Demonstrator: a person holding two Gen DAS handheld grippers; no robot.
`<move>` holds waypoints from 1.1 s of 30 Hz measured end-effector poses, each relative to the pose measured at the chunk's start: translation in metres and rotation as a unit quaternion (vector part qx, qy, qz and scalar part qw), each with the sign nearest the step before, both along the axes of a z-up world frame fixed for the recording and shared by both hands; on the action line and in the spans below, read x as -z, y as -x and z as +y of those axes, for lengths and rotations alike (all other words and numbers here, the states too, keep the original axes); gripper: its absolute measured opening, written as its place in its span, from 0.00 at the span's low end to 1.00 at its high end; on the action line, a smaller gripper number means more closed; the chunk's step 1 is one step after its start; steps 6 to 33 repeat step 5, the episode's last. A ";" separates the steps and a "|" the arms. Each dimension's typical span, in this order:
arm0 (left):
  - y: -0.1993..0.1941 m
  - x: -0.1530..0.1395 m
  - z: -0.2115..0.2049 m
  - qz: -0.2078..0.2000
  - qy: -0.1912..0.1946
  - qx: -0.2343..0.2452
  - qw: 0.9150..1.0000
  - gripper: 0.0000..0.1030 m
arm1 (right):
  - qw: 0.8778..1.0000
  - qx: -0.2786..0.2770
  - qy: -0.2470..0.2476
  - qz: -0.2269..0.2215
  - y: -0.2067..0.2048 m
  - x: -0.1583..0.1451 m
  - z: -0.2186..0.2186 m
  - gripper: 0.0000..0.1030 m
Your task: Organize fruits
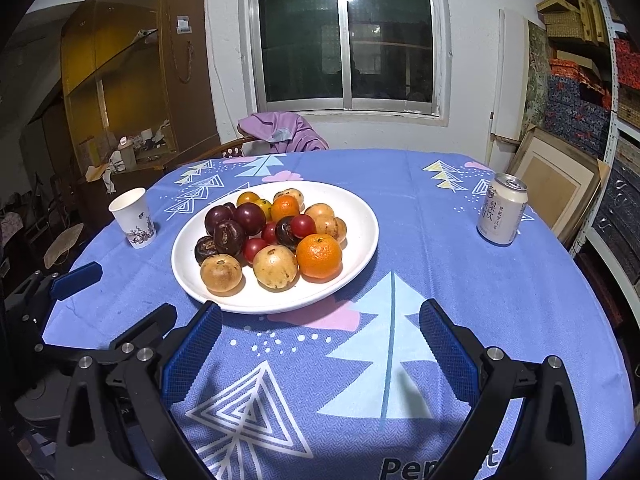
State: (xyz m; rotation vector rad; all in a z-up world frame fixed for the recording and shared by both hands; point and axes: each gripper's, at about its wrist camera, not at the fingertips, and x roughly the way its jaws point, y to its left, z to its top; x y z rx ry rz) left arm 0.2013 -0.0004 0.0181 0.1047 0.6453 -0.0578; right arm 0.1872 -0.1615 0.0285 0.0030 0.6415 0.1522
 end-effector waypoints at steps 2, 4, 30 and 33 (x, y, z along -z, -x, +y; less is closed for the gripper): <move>-0.001 0.001 0.001 0.001 0.002 -0.003 1.000 0.96 | 1.000 0.000 0.000 0.000 0.000 0.000 0.000 0.97; -0.001 0.001 0.002 0.002 0.003 -0.006 1.000 0.96 | 1.000 0.000 0.000 -0.001 0.000 -0.001 -0.001 0.97; -0.002 0.001 0.002 0.004 0.005 -0.007 1.000 0.96 | 1.000 0.000 -0.001 -0.001 0.000 -0.001 -0.001 0.97; -0.002 0.001 0.002 0.004 0.005 -0.007 1.000 0.96 | 1.000 0.000 -0.001 -0.001 0.000 -0.001 -0.001 0.97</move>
